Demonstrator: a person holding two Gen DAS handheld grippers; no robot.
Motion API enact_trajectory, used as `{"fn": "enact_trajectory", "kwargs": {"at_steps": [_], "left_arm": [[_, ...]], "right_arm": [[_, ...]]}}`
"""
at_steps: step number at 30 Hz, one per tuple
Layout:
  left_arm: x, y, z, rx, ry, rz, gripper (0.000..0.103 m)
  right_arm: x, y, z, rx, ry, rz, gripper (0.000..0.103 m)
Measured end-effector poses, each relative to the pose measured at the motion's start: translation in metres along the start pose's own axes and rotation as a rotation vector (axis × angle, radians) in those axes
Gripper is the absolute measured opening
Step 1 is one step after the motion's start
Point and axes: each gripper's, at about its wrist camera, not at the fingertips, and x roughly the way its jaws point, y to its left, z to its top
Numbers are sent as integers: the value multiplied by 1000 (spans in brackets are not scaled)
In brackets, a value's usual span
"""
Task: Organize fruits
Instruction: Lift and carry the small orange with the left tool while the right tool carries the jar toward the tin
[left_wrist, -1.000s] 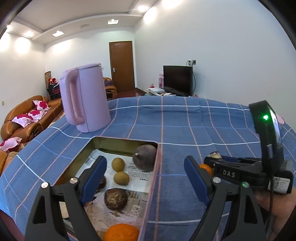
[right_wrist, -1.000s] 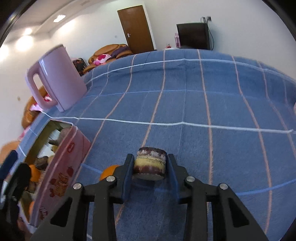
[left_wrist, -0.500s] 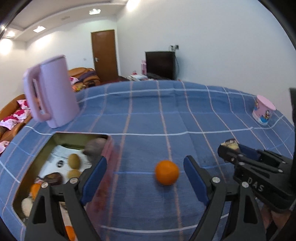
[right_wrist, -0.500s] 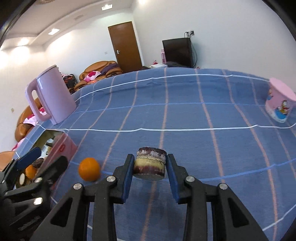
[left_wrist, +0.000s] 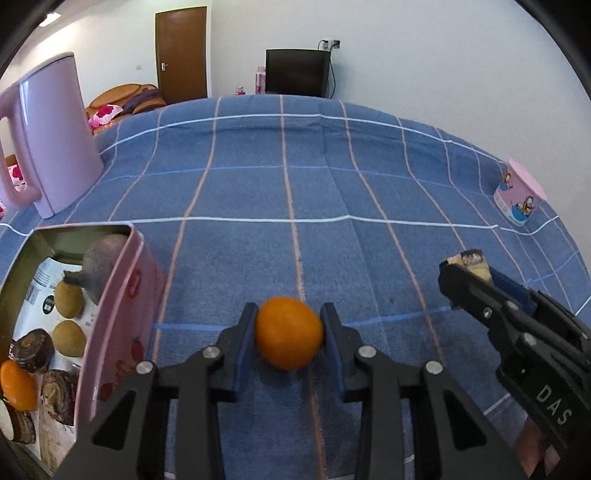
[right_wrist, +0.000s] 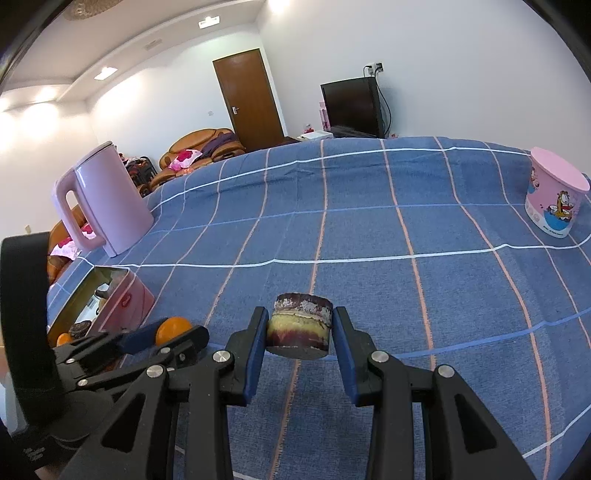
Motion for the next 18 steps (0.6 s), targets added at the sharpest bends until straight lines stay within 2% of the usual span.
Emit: {"fn": "enact_trajectory", "kwargs": {"at_steps": [10, 18], "left_arm": [[-10, 4, -1, -12, -51, -3, 35], [-21, 1, -1, 3, -108, 22, 36]], "right_arm": [[-6, 9, -1, -41, -33, 16, 37], [-11, 11, -2, -56, -57, 33, 37]]}}
